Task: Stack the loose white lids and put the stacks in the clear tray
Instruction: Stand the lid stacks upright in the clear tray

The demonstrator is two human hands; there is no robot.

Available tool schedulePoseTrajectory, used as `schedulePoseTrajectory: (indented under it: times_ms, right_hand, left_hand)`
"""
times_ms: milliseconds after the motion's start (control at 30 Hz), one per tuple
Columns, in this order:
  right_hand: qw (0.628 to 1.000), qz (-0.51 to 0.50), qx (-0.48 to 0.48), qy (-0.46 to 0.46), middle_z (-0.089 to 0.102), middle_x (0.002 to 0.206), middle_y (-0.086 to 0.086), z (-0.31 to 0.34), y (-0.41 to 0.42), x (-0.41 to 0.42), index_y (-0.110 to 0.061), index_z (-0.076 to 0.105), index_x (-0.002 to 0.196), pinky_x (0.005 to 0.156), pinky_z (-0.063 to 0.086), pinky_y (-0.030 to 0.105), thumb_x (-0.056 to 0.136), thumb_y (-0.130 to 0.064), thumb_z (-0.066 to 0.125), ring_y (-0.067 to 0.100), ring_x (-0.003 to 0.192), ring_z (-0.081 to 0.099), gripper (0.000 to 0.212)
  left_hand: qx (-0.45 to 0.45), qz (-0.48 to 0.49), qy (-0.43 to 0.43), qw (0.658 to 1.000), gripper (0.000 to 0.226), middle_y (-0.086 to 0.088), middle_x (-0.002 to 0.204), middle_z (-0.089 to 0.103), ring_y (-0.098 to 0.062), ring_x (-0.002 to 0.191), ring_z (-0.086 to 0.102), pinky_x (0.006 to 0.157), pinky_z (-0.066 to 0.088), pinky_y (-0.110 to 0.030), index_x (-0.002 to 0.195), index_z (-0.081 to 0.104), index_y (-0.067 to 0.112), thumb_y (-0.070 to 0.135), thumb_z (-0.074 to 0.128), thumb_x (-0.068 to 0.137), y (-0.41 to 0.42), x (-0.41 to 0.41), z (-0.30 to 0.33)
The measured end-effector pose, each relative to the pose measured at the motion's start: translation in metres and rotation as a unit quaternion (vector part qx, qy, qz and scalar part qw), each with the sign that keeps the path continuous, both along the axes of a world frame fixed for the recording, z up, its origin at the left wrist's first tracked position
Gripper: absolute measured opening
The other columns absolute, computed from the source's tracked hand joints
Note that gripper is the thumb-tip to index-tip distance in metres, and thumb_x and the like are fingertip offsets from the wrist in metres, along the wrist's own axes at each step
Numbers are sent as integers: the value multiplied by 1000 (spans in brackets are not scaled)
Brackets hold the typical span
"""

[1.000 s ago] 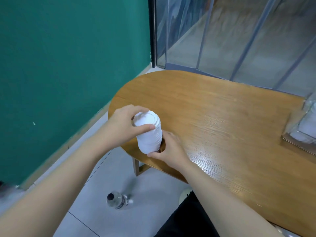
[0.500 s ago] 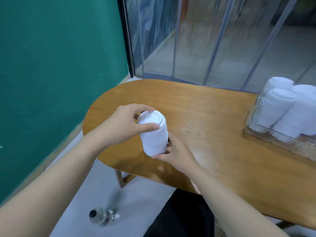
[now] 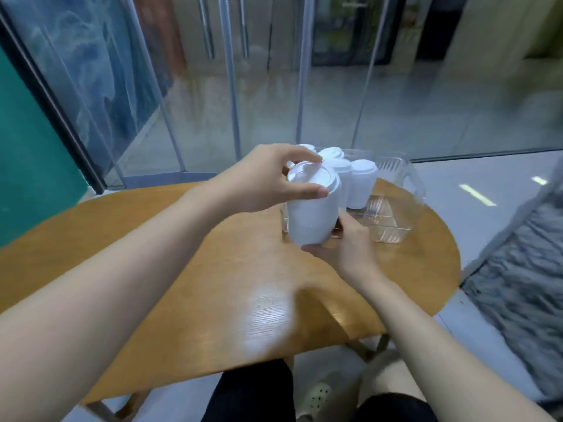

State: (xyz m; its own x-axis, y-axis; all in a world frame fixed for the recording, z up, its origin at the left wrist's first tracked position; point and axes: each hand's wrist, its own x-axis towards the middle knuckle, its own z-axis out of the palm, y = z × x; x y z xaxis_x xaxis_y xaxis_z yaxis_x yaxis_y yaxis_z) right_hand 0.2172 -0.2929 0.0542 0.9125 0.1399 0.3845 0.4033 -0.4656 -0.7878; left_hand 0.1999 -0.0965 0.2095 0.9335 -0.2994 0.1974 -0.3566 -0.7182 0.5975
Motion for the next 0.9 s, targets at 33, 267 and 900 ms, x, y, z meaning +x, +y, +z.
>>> schedulePoseTrajectory:
  times_ms: [33,267,900]
  right_hand:
    - [1000,-20,3,-7,67,97,-19,3,-17,4,-26,62,115,74,56,35,64,-27,99,7,86,65,63]
    - [992,-119,28,13,66,97,-23,14,-95,28,-31,60,111,77,56,28,66,-25,97,-6,90,63,59]
    - [980,-163,38,105,70,120,-2,-23,-123,122,-25,51,135,92,56,42,66,-25,95,26,110,66,82]
  left_hand:
    - [1,-17,-1,1000,59,23,126,62,2,107,61,85,45,-8,135,63,40,59,78,81,-16,10,4]
    - [45,-98,-3,994,60,17,124,63,-9,110,62,91,49,-20,135,64,35,58,79,81,-106,77,11]
    - [213,-139,-65,965,55,-2,118,68,-23,108,61,94,49,-39,133,64,23,62,53,96,-140,207,-28]
